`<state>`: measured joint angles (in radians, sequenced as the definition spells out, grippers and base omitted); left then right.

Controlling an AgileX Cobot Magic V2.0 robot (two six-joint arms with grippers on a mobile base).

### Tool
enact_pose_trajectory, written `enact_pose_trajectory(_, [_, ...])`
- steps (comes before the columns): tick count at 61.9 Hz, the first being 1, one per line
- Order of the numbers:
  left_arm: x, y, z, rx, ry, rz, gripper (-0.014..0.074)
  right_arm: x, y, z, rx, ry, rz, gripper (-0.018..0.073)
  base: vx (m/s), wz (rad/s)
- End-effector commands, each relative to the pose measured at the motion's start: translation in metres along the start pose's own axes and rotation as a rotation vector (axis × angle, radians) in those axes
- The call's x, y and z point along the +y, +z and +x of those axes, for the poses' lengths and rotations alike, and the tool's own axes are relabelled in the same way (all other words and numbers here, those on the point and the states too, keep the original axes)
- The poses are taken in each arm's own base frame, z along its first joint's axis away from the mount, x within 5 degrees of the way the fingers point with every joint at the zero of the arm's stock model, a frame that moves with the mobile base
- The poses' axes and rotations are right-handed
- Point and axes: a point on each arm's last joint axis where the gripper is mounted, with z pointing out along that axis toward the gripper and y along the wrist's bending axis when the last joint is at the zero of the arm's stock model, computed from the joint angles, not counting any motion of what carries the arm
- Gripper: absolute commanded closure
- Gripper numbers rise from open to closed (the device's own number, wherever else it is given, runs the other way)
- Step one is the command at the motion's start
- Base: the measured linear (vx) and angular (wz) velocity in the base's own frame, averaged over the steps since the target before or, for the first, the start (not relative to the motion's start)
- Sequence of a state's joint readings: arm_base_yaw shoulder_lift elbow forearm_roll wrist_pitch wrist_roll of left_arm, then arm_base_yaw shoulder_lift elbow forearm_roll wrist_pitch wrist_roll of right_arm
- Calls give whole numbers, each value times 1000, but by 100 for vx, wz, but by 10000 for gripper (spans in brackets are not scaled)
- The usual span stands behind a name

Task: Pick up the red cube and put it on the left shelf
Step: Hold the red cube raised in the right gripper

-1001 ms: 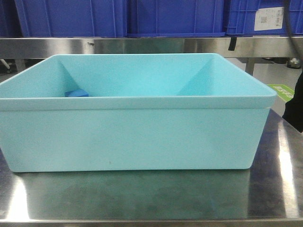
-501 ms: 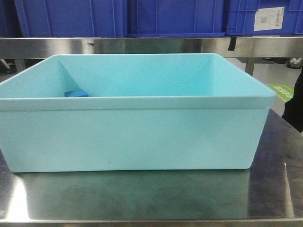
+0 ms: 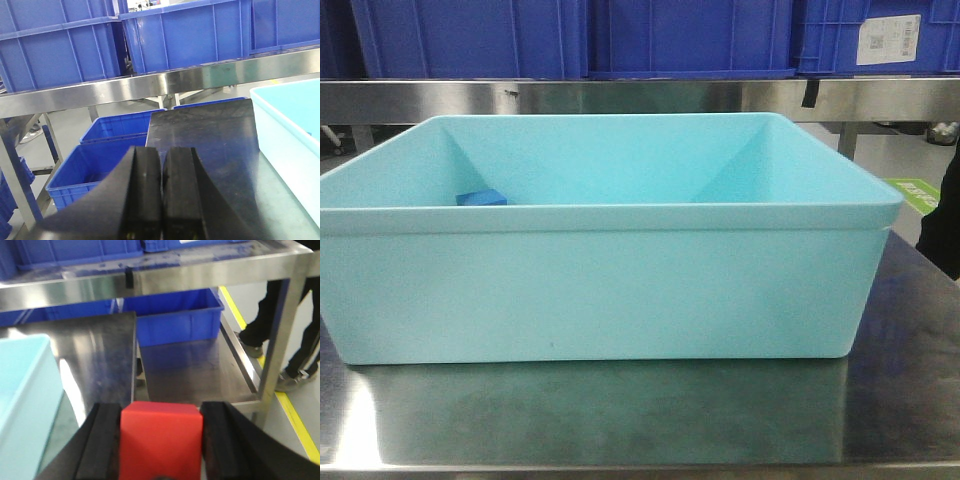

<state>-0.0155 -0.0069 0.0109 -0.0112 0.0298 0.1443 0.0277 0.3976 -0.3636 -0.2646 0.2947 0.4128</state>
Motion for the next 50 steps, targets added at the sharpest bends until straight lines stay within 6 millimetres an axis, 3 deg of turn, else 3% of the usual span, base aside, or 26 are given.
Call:
enact_pose_trajectory(1, [0,1,-1,-64,-5,-4,491,2,-4,-7,-103,-21,-29,503,0,0])
enact_pose_trajectory(10, [0,1,-1,-64,-5,-4,491,1,-2,0,-96,-30,-30,503,0,0])
enact_pose_trajectory(27, [0,1,-1,-64,-5,-4,491,3,-4,-8,-191,-193,-37,503,0,0])
enact_pose_trajectory(50, [0,1,-1,-64,-5,-4,491,5,-4,-10,-216,-200,-50,503,0,0])
